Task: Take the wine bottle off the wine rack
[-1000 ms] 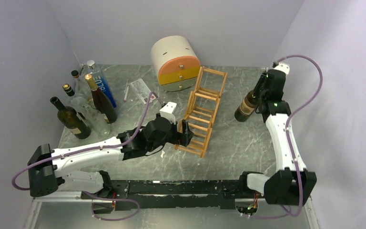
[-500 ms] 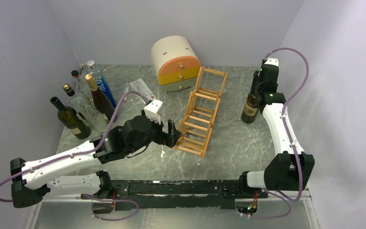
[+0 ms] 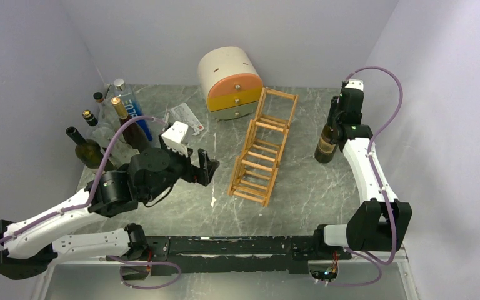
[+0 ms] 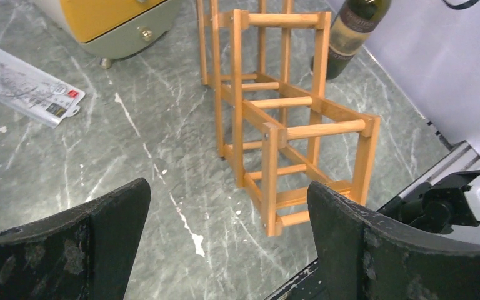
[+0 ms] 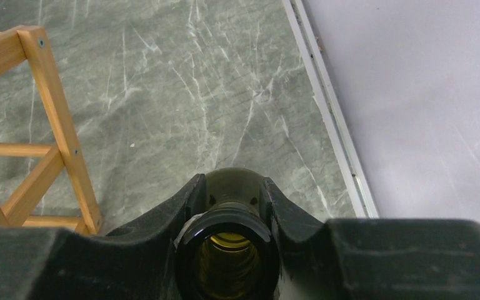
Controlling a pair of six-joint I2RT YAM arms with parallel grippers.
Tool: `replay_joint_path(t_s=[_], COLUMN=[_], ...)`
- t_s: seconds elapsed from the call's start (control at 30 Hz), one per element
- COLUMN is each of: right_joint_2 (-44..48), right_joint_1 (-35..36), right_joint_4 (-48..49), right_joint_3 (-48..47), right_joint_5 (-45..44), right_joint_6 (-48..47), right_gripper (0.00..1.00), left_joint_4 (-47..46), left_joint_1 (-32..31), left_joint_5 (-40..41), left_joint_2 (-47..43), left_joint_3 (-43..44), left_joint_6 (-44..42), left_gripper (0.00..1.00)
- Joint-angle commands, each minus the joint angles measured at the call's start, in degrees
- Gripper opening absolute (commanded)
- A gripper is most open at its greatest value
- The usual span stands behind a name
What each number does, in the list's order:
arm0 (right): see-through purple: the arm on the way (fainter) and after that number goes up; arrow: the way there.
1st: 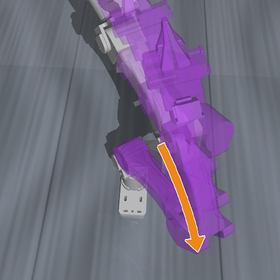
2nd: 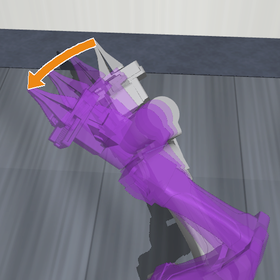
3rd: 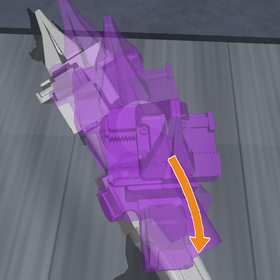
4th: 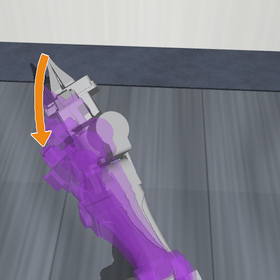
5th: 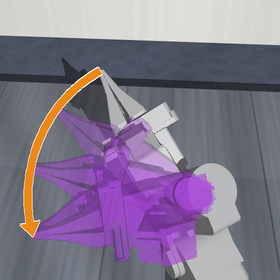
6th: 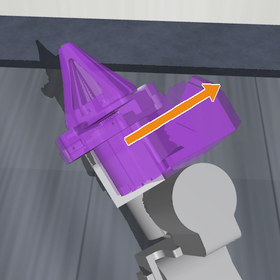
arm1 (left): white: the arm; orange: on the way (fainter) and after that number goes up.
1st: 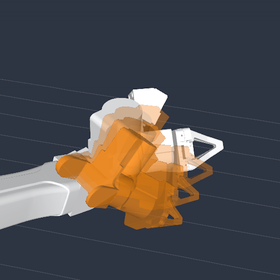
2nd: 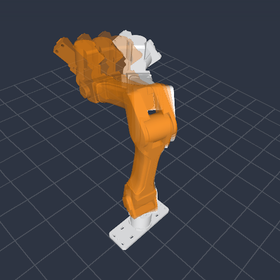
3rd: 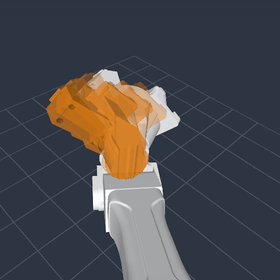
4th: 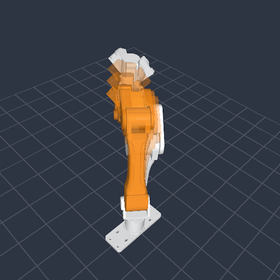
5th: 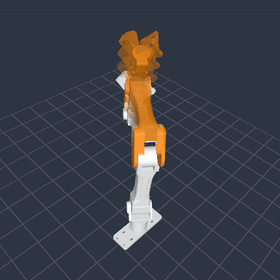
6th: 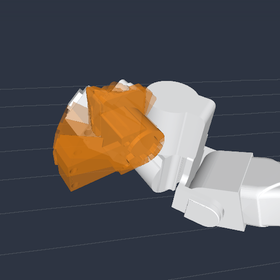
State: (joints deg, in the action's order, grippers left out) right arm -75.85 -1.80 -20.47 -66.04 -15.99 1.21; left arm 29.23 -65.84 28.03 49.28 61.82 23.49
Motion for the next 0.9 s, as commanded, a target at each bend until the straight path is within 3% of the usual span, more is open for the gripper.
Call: replay_joint_path(t_s=[0.0, 0.27, 0.47, 0.53, 0.7, 0.87], right_joint_2=[2.78, 5.0, 6.52, 7.36, 8.88, 10.96], right_joint_1=[0.2, 0.16, 0.3, 0.35, 3.14, 9.21], right_joint_4=[4.16, 3.3, 0.99, 0.03, -3.29, -7.5], right_joint_3=[0.33, 0.07, -2.21, -3.34, -7.55, -13.42], right_joint_5=[-2.79, -3.04, -2.32, -1.53, 2.04, 5.3], right_joint_6=[-0.25, -0.15, -0.25, 0.05, 1.29, 2.16], right_gripper=[0.32, 0.55, 0.67, 0.72, 0.82, 0.88], left_joint_4=[3.95, 2.77, -1.41, -2.72, -3.49, -4.87], left_joint_1=[-0.16, -0.03, 2.52, 5.32, 19.55, 28.84], left_joint_5=[3.92, 5.68, 5.45, 3.05, -9.34, -10.11], left_joint_2=[-1.19, -1.04, 0.36, 1.63, 7.25, 10.95], left_joint_3=[2.07, 2.55, 4.03, 5.53, 13.06, 21.74], left_joint_6=[-1.86, -4.41, -7.67, -9.5, -12.95, -17.58], left_gripper=[0.99, 0.99, 0.99, 0.98, 0.98, 0.98])
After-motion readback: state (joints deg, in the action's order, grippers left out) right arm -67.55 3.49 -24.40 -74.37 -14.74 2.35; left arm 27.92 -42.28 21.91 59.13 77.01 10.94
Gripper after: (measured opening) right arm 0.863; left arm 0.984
